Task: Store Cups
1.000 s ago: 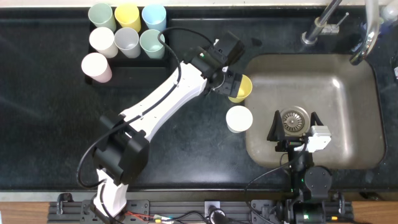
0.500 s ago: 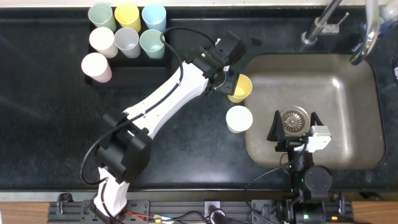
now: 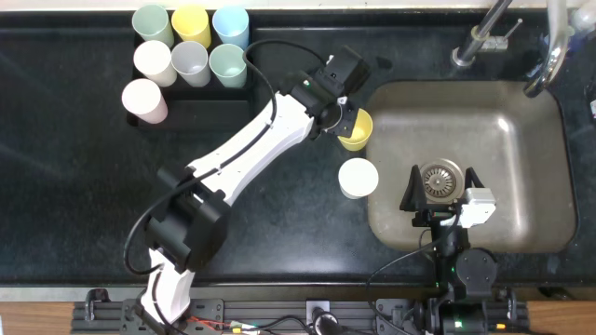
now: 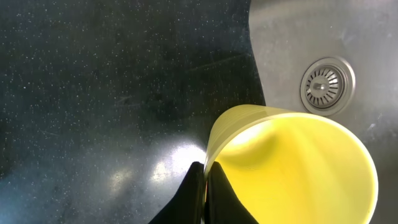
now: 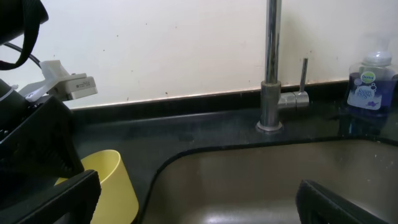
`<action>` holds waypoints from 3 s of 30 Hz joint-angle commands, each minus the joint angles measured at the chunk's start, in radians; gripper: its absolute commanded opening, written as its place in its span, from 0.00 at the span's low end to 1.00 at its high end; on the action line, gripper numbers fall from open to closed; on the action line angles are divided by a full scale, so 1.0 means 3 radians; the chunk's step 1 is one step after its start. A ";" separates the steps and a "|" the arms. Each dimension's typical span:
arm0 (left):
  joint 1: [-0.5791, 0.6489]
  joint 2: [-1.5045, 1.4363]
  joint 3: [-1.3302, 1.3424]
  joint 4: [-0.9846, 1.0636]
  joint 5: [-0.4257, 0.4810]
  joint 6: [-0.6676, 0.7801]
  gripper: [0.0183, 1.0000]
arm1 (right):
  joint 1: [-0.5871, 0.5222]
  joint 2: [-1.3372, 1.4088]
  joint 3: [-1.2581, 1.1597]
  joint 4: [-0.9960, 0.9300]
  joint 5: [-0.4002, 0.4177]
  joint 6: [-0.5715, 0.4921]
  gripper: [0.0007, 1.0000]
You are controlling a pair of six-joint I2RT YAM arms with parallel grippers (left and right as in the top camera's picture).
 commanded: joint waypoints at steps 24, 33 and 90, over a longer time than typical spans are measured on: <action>0.2007 -0.1475 0.0023 -0.1804 -0.0056 -0.1339 0.02 | 0.0008 -0.0037 -0.0047 0.0017 -0.0020 0.0025 1.00; 0.2447 -0.1469 -0.0504 -0.1567 -0.0029 -0.1500 0.02 | 0.0008 -0.0037 -0.0047 0.0018 -0.0022 0.0027 1.00; 0.2255 -0.0732 -0.0559 -0.0801 -0.0604 -0.1925 0.02 | 0.0008 -0.0037 -0.0047 0.0018 -0.0020 0.0025 1.00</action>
